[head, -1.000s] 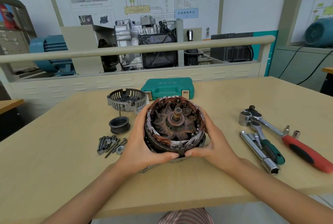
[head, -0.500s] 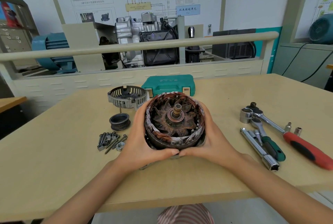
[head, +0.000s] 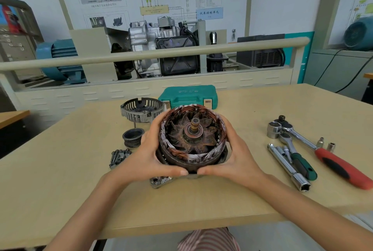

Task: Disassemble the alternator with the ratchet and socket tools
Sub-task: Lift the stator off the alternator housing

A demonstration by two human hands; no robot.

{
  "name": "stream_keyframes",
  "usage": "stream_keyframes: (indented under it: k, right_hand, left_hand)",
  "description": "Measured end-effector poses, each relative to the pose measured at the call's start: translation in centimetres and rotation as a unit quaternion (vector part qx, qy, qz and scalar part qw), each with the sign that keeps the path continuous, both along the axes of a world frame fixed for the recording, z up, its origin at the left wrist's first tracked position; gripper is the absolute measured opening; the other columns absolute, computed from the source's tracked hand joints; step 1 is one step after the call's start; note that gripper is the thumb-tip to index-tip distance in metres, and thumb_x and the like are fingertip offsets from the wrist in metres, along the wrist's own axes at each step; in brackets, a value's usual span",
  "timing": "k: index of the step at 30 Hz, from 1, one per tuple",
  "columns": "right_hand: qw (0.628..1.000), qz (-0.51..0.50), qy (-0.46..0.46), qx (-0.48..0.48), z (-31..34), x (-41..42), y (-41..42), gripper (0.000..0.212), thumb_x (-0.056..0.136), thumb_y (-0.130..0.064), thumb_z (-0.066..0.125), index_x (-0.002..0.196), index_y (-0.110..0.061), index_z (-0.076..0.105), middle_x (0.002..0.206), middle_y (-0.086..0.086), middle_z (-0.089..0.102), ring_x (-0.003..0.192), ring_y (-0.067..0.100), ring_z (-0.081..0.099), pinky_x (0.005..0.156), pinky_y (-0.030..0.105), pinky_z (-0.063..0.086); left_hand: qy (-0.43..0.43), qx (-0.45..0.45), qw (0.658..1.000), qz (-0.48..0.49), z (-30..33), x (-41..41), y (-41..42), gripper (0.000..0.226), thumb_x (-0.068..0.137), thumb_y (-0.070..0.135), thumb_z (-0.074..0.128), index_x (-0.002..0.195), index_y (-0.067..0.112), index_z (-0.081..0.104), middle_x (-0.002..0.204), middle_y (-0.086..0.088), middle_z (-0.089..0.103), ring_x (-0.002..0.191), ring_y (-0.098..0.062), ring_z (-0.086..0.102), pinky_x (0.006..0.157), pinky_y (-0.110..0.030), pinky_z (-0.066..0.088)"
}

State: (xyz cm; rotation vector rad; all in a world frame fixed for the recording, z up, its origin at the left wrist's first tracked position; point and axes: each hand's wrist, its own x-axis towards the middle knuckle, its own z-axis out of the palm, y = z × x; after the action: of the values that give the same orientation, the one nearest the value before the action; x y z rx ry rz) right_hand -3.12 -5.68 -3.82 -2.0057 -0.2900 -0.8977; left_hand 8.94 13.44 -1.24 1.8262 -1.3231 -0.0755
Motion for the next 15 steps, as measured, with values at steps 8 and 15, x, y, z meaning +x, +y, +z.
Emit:
stream_keyframes:
  k: [8, 15]
  right_hand:
    - [0.999, 0.030, 0.006, 0.021, -0.2, 0.2, 0.2, 0.102, 0.054, -0.042, 0.087, 0.138, -0.041, 0.029, 0.136, -0.017, 0.046, 0.128, 0.007, 0.043, 0.101, 0.016, 0.036]
    - [0.998, 0.041, 0.044, 0.012, -0.8, 0.7, 0.2, 0.109, 0.059, -0.042, 0.085, 0.140, -0.048, 0.012, 0.143, -0.021, 0.033, 0.135, 0.006, 0.033, 0.109, 0.023, 0.031]
  left_hand:
    - [0.021, -0.014, 0.999, 0.023, 0.0, -0.1, -0.4, 0.134, 0.042, 0.049, 0.087, 0.146, 0.045, 0.003, 0.146, 0.034, 0.022, 0.142, -0.009, 0.020, 0.116, -0.048, 0.019]
    - [0.068, -0.049, 0.996, -0.015, -0.7, 0.2, -0.6, 0.120, 0.048, 0.031, 0.092, 0.144, 0.039, 0.020, 0.145, 0.009, 0.036, 0.134, -0.008, 0.038, 0.110, -0.038, 0.036]
